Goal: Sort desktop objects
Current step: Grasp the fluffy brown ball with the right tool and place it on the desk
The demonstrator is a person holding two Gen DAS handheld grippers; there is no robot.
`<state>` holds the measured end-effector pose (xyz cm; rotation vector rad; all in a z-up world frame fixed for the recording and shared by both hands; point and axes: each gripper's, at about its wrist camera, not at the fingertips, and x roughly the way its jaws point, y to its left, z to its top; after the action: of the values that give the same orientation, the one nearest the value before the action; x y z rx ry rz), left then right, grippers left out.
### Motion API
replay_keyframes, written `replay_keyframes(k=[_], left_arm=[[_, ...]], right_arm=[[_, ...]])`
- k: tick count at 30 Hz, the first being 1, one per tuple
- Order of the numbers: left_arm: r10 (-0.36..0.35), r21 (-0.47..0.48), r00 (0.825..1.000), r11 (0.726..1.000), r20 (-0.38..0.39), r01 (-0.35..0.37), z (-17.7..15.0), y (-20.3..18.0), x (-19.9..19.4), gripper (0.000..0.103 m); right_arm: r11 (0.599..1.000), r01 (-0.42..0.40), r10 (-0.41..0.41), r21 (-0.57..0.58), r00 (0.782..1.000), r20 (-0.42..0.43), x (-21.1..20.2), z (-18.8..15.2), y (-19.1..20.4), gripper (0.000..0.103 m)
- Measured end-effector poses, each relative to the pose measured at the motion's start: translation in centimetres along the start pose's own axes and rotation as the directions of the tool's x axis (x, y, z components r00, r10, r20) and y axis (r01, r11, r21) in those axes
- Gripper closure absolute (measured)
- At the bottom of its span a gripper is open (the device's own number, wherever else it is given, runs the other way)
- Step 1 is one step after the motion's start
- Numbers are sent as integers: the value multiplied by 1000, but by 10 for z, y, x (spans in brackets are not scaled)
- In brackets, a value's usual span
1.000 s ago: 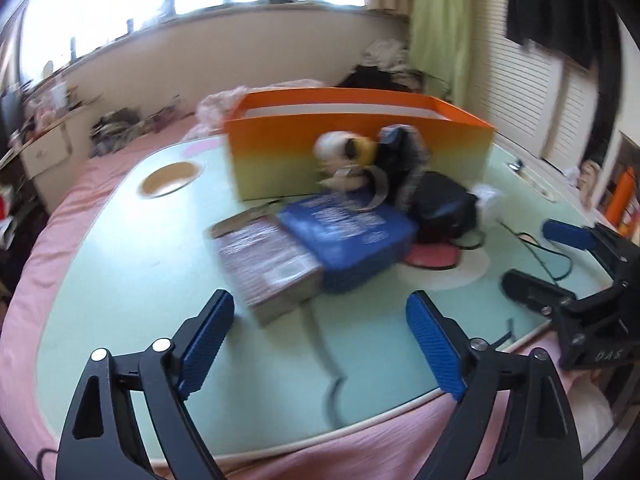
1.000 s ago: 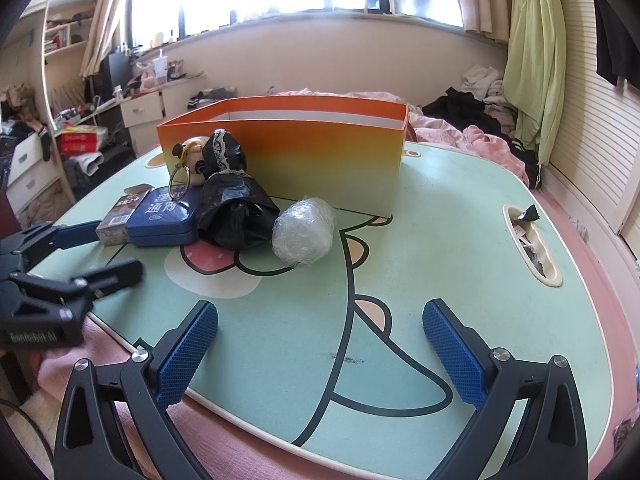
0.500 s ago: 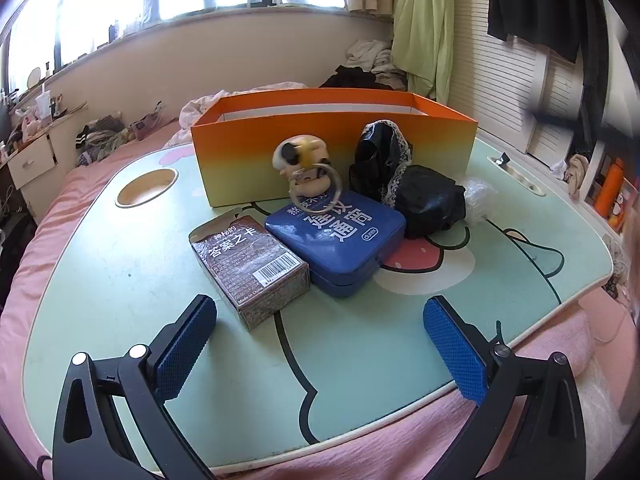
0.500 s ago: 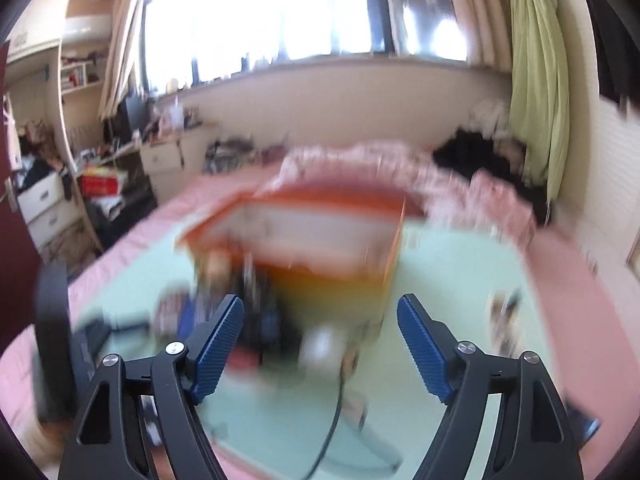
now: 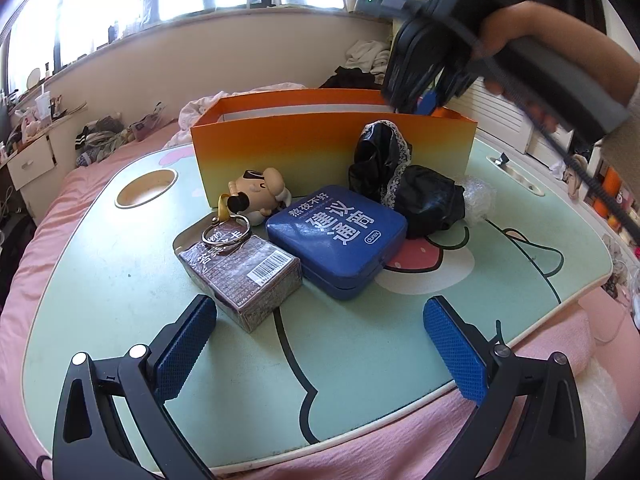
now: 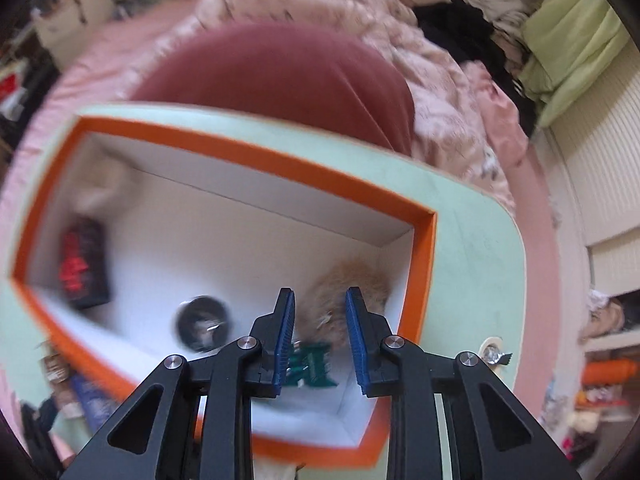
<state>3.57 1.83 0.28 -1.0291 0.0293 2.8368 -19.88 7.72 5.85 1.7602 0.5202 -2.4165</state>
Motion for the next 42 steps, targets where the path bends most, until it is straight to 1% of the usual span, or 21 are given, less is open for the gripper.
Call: replay_keyframes(k=[2, 5, 8, 10, 12, 14, 15, 17, 18, 21, 23, 25, 26, 28, 30, 31, 32, 36, 39, 40, 42], left_arm=[[1, 4, 1000, 1000, 2, -1, 0, -1, 0, 0], [-2, 2, 1000, 1000, 2, 2, 1, -1, 0, 0], [-6, 2, 1000, 1000, 4, 6, 2, 2, 1, 0], [-6, 2, 1000, 1000, 5, 6, 3, 1, 1, 0], [-5, 3, 1000, 1000, 6, 5, 3, 1, 1, 0], [-6, 3, 1000, 1000, 6, 6, 2, 2, 1, 0], [-6, 3, 1000, 1000, 6, 6, 3, 1, 1, 0], [-6, 3, 1000, 1000, 6, 6, 3, 1, 1, 0], [-6, 3, 1000, 1000, 6, 6, 2, 1, 1, 0], [-5, 3, 1000, 1000, 6, 5, 2, 1, 1, 0], [-6, 3, 1000, 1000, 6, 6, 2, 2, 1, 0], [-6, 3, 1000, 1000, 6, 6, 2, 2, 1, 0], [-7, 3, 1000, 1000, 6, 7, 2, 2, 0, 0], [-7, 3, 1000, 1000, 6, 7, 2, 1, 0, 0], [-8, 3, 1000, 1000, 7, 8, 2, 1, 1, 0], [-7, 3, 1000, 1000, 7, 7, 2, 1, 1, 0], [-7, 2, 1000, 1000, 7, 7, 2, 1, 1, 0], [-7, 2, 1000, 1000, 7, 7, 2, 1, 0, 0], [-8, 2, 1000, 1000, 7, 7, 1, 1, 0, 0], [-7, 2, 1000, 1000, 7, 7, 1, 1, 0, 0], [-8, 2, 1000, 1000, 7, 8, 1, 1, 0, 0]], right_arm=[[996, 77, -77, -44, 997, 3, 13, -1, 8, 78], [981, 174, -171, -90, 984, 40, 17, -3, 13, 89], [993, 94, -86, -74, 991, 105, 1, -12, 4, 91], [998, 36, -27, -47, 981, 190, -22, -20, -7, 91], [998, -58, 65, -35, 954, 292, -55, -37, -20, 91], [983, -176, 179, -43, 909, 377, -89, -66, -33, 91], [975, -212, 219, -63, 888, 404, -103, -86, -37, 91], [968, -233, 248, -88, 868, 429, -113, -116, -41, 90], [969, -231, 246, -87, 867, 434, -113, -129, -41, 90], [975, -206, 220, -78, 896, 387, -83, -147, -42, 90], [970, -237, 241, -54, 909, 339, -56, -150, -40, 89], [958, -286, 283, -37, 908, 309, -38, -148, -32, 86], [949, -315, 309, -35, 897, 314, -33, -145, -29, 86], [928, -371, 358, -36, 862, 360, -37, -146, -27, 78], [898, -440, 405, -27, 799, 444, -48, -151, -32, 37], [899, -437, 379, -9, 770, 513, -59, -160, -36, 30], [908, -419, 348, 0, 755, 556, -66, -169, -37, 24], [899, -437, 372, -39, 711, 596, -73, -206, -33, 24], [923, -383, 327, -33, 736, 593, -62, -231, -19, 24], [941, -336, 288, -28, 756, 587, -54, -235, -12, 23], [970, -241, 211, -14, 819, 534, -29, -235, 3, 15]])
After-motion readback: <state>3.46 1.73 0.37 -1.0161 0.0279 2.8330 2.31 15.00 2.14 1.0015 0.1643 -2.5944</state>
